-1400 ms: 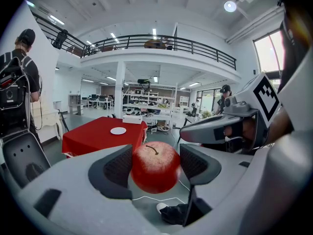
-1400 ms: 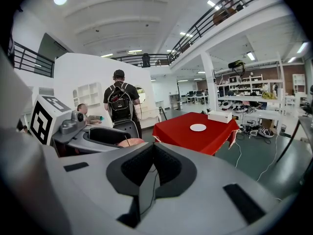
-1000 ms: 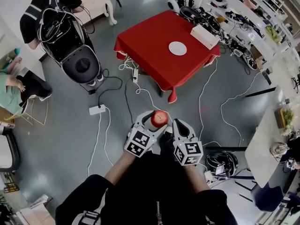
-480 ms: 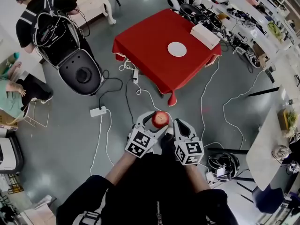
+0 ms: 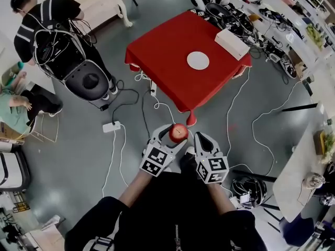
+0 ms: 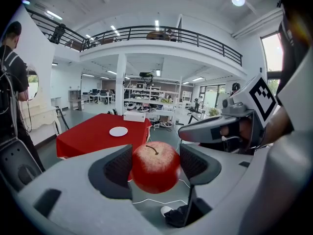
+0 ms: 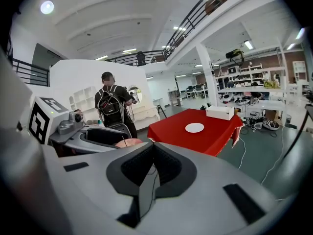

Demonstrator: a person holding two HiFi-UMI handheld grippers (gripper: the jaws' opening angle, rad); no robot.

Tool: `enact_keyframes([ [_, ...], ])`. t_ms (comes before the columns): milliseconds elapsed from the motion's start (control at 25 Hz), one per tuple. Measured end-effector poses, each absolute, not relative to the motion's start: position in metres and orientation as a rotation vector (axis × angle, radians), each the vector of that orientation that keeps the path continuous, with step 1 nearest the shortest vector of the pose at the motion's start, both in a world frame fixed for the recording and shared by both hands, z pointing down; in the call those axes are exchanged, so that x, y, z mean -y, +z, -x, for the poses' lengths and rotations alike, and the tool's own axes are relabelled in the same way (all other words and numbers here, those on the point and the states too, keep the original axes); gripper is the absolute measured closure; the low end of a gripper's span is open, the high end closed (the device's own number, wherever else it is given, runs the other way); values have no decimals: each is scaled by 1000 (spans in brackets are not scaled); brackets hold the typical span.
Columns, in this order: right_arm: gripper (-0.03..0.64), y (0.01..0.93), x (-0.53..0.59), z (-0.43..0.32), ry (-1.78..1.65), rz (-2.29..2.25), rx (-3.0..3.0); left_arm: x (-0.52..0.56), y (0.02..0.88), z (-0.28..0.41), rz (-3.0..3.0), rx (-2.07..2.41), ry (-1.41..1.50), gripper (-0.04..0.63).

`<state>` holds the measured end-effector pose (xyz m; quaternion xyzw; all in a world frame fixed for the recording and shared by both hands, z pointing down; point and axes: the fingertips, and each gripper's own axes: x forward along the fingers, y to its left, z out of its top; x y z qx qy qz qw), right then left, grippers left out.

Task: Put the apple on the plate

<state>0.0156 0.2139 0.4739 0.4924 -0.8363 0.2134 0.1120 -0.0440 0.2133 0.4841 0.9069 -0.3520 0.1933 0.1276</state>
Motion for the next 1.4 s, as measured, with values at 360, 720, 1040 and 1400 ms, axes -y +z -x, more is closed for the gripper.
enact_keyframes([
  [360, 606, 470, -183, -55, 647, -1421, 2464, -179, 477, 6, -2631, 1057, 573, 293],
  [720, 606, 467, -155, -93, 639, -1366, 2517, -156, 476, -28, -2597, 1127, 602, 293],
  [1040, 606, 465, -135, -105, 626, -1287, 2567, -141, 472, -35, -2552, 1217, 619, 293],
  [1400, 606, 469, -117, -112, 628, -1266, 2557, -118, 475, -41, -2538, 1236, 601, 293],
])
